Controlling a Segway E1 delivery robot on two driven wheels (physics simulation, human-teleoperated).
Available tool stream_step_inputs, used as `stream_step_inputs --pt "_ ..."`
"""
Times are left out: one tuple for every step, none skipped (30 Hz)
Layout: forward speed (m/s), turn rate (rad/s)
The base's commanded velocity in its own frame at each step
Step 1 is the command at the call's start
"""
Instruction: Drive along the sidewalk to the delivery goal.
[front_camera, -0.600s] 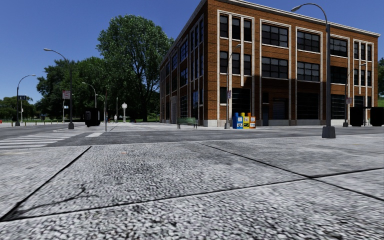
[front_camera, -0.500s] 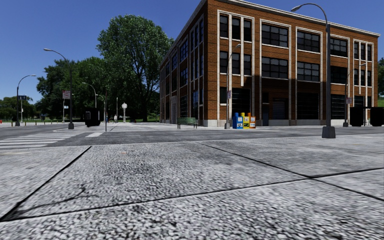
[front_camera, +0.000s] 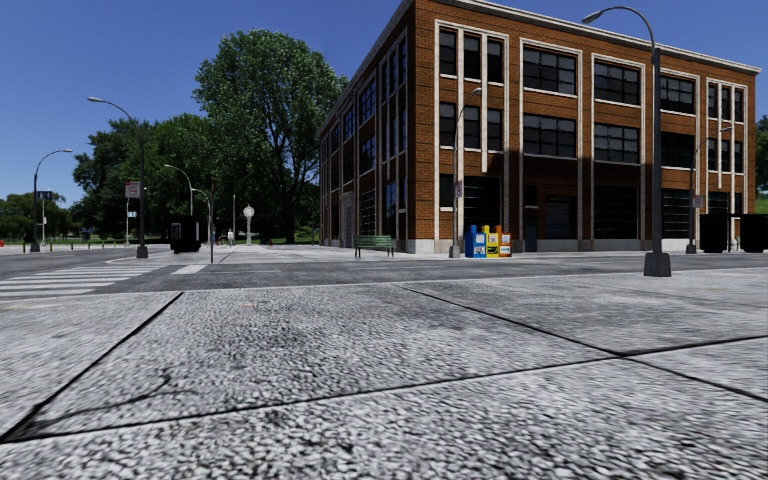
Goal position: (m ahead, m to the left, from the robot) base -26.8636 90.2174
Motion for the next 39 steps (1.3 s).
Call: stream_step_inputs --pt "0.0 0.0" --pt "0.0 0.0" --pt "0.0 0.0" --pt "0.0 0.0" --pt "0.0 0.0" --pt "0.0 0.0" --pt "0.0 0.0" --pt "0.0 0.0" --pt "0.0 0.0" --pt "0.0 0.0" --pt "0.0 0.0" --pt "0.0 0.0" --pt "0.63 0.0" --pt "0.63 0.0" --pt "2.0 0.0" --pt "2.0 0.35" --pt "2.0 0.42" --pt "2.0 0.42" --pt "2.0 0.44" --pt "2.0 0.46" --pt "2.0 0.46" --pt "2.0 0.46" --pt "2.0 0.46" --pt "2.0 0.46" --pt "2.0 0.47" --pt "2.0 0.47" --pt "2.0 0.47" --pt "2.0 0.47" --pt "2.0 0.47" --pt "2.0 0.47" --pt "2.0 0.47" --pt "2.0 0.47" --pt "2.0 0.47" --pt "2.0 0.47" --pt "2.0 0.47" --pt "2.0 0.46" --pt "2.0 0.45" --pt "2.0 0.46" --pt "2.0 0.46"
